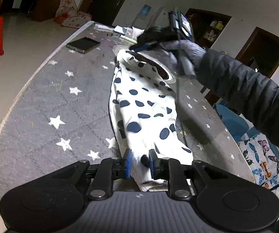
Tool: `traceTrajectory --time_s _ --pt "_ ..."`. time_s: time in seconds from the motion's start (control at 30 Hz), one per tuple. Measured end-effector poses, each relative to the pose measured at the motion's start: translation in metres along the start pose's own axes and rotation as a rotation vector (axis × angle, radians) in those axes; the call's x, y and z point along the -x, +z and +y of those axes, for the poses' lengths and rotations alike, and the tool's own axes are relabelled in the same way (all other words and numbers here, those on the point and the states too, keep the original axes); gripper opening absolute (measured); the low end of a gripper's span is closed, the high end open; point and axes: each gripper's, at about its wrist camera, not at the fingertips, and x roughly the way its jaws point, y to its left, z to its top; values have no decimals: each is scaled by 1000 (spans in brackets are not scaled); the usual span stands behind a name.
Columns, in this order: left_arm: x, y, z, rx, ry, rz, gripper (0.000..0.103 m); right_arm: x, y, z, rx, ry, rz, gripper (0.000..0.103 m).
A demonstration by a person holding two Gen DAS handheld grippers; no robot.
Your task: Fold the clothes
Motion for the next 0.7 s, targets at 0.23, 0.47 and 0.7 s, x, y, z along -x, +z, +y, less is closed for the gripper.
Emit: traceTrajectory --time_s 0.23,0.47,0.7 --pt "18 8 -4 -55 39 -33 29 40 -45 -15 126 2 56 16" --pt "-2 29 -18 -90 3 -38 26 70 -98 -26 158 30 68 16" --pt "-55 46 -33 -136 -32 11 26 78 -124 -25 175 64 65 16"
